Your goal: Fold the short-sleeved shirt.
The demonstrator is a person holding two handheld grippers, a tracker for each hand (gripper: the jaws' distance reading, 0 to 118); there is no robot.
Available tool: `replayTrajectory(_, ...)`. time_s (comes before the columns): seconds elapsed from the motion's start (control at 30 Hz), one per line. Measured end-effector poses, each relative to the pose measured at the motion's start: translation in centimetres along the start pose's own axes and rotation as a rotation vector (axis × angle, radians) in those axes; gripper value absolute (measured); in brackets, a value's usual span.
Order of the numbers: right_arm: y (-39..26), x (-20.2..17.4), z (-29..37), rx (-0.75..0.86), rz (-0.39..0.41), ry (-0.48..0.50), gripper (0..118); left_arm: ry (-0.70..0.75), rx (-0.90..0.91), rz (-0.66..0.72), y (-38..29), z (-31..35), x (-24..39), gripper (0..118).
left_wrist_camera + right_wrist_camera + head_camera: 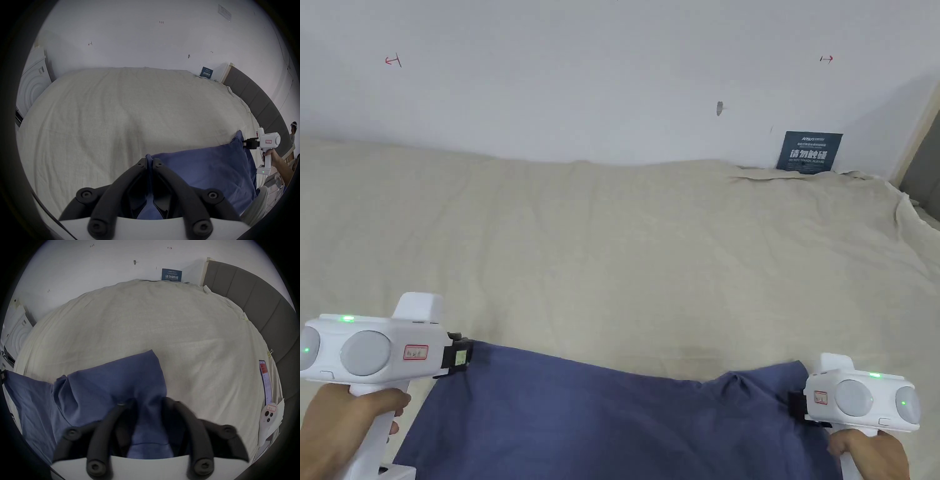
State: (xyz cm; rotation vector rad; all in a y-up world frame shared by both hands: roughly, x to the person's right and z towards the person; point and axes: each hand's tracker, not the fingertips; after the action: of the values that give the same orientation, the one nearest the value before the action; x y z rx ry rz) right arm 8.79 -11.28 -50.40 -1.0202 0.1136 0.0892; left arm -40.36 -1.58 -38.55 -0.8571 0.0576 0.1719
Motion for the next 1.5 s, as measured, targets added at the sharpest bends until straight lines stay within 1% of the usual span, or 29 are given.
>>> replayTrajectory(0.17, 0.1, 0.4, 2.8, 0.061, 0.025, 0.003, 1, 0.008, 0.002, 0.015, -0.6, -0.5, -1.1, 3)
replayTrajectory(0.23, 0.7, 1.9, 3.2, 0.098, 0.014, 0.033, 1, 0.016, 0.003, 0.022, -0.8, -0.4, -1.3, 3)
replayTrajectory(0.43, 1.0, 2.9, 10.7, 0.253, 0.014, 0.114, 1, 0.038, 0.028, 0.063, -1.3, 1.2, -1.7, 3)
replayTrajectory(0.53, 1.3, 3.5, 14.8, 0.342, -0.009, 0.169, 1, 0.048, 0.074, 0.094, -1.1, 3.2, -1.9, 3)
replayTrajectory(0.6, 1.6, 3.7, 17.4, 0.398, -0.003, 0.201, 1, 0.050, 0.120, 0.108, -0.8, 4.8, -2.0, 3)
replayTrajectory(0.67, 2.2, 3.9, 20.0, 0.453, -0.015, 0.242, 1, 0.058, 0.174, 0.132, 0.0, 6.6, -2.3, 3)
replayTrajectory(0.73, 3.1, 3.9, 22.2, 0.498, -0.010, 0.258, 1, 0.046, 0.220, 0.143, 1.2, 8.5, -2.6, 3)
replayTrajectory(0.83, 4.9, 3.4, 25.6, 0.592, 0.026, 0.257, 1, 0.062, 0.292, 0.129, 3.4, 11.9, -2.3, 3)
replayTrajectory(1.13, 12.0, 2.7, 33.4, 0.802, 0.014, 0.273, 1, 0.101, 0.485, 0.094, 11.4, 20.2, -1.9, 3)
replayTrajectory(1.17, 13.0, 2.6, 34.2, 0.823, 0.022, 0.270, 1, 0.103, 0.493, 0.089, 12.4, 21.0, -1.8, 3)
replayTrajectory(1.27, 15.5, 2.3, 36.3, 0.868, 0.021, 0.259, 1, 0.137, 0.546, 0.050, 15.6, 22.9, -1.3, 3)
replayTrajectory(1.5, 20.7, 2.3, 40.0, 0.955, 0.013, 0.243, 1, 0.181, 0.630, 0.009, 22.1, 26.0, 0.2, 3)
